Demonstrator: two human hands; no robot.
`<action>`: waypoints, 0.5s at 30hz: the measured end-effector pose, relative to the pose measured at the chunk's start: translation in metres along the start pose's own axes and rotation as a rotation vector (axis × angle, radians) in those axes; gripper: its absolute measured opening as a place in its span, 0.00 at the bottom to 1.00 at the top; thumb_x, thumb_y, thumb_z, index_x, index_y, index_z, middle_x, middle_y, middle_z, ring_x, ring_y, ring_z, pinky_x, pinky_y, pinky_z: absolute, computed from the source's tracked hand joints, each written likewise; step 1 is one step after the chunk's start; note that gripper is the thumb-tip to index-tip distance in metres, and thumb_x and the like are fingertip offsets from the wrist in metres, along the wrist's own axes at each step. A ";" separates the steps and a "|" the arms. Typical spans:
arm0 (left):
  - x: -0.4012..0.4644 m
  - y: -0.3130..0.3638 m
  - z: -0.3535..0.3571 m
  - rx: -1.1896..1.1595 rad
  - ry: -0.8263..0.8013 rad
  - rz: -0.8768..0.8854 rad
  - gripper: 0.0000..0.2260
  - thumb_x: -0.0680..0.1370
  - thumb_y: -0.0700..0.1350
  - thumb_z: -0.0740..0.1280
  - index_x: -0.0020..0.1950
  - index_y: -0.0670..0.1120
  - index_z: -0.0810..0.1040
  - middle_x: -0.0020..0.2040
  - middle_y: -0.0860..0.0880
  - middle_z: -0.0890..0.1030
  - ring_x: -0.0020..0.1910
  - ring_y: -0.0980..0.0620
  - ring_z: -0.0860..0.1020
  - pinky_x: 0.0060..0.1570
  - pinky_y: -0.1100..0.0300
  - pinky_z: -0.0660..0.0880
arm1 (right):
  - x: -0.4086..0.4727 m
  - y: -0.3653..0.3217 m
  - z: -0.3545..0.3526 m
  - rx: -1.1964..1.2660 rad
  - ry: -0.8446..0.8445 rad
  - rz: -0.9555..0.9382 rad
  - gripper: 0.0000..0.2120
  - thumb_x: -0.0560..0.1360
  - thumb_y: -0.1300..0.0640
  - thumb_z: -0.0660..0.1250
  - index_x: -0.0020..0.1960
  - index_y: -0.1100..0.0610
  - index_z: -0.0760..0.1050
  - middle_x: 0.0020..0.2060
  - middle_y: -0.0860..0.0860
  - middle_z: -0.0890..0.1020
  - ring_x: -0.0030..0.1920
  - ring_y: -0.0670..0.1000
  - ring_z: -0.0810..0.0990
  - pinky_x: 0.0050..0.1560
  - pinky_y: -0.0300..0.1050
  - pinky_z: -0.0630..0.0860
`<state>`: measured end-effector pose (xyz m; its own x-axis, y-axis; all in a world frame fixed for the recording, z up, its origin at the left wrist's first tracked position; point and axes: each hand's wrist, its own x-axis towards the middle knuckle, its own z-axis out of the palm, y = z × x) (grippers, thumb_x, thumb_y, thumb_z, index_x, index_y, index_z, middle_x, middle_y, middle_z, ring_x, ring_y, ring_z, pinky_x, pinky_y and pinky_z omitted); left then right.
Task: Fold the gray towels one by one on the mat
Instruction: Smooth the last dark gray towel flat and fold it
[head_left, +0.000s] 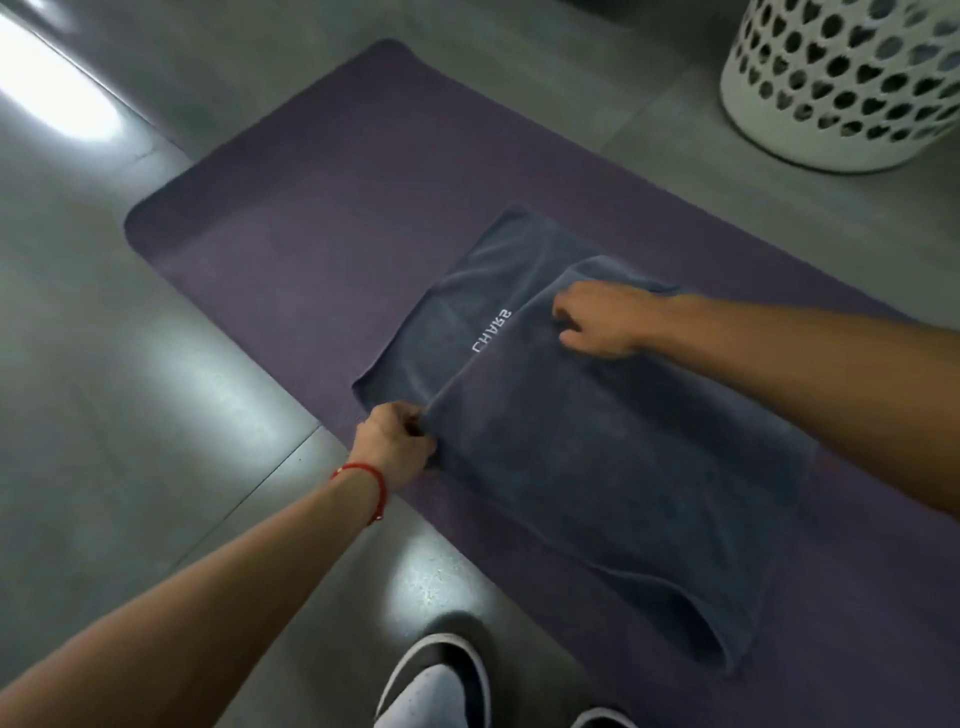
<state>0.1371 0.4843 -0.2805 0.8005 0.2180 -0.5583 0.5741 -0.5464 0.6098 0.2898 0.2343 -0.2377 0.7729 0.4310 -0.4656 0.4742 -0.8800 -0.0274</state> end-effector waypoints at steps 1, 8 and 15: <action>0.000 -0.002 -0.004 0.112 0.015 0.056 0.07 0.72 0.35 0.68 0.44 0.45 0.83 0.40 0.46 0.84 0.41 0.47 0.82 0.45 0.55 0.81 | 0.009 0.011 0.002 0.007 0.063 0.070 0.15 0.79 0.50 0.61 0.61 0.57 0.75 0.61 0.57 0.77 0.61 0.60 0.76 0.60 0.53 0.74; 0.006 -0.008 -0.015 0.075 -0.021 0.121 0.11 0.75 0.33 0.68 0.47 0.49 0.83 0.38 0.51 0.84 0.31 0.65 0.80 0.33 0.76 0.72 | 0.066 0.041 0.016 0.429 0.267 0.744 0.29 0.81 0.41 0.57 0.73 0.61 0.63 0.69 0.61 0.73 0.69 0.64 0.72 0.72 0.63 0.58; 0.022 -0.014 -0.007 -0.047 0.045 0.041 0.05 0.79 0.45 0.69 0.44 0.51 0.83 0.38 0.53 0.86 0.38 0.53 0.85 0.47 0.53 0.83 | 0.085 0.065 0.011 0.698 0.123 0.730 0.25 0.77 0.43 0.68 0.61 0.63 0.76 0.57 0.58 0.79 0.54 0.61 0.79 0.54 0.53 0.77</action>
<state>0.1476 0.5024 -0.2972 0.8299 0.2324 -0.5073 0.5472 -0.5171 0.6582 0.3812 0.2116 -0.2886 0.8317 -0.2751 -0.4823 -0.4522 -0.8396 -0.3010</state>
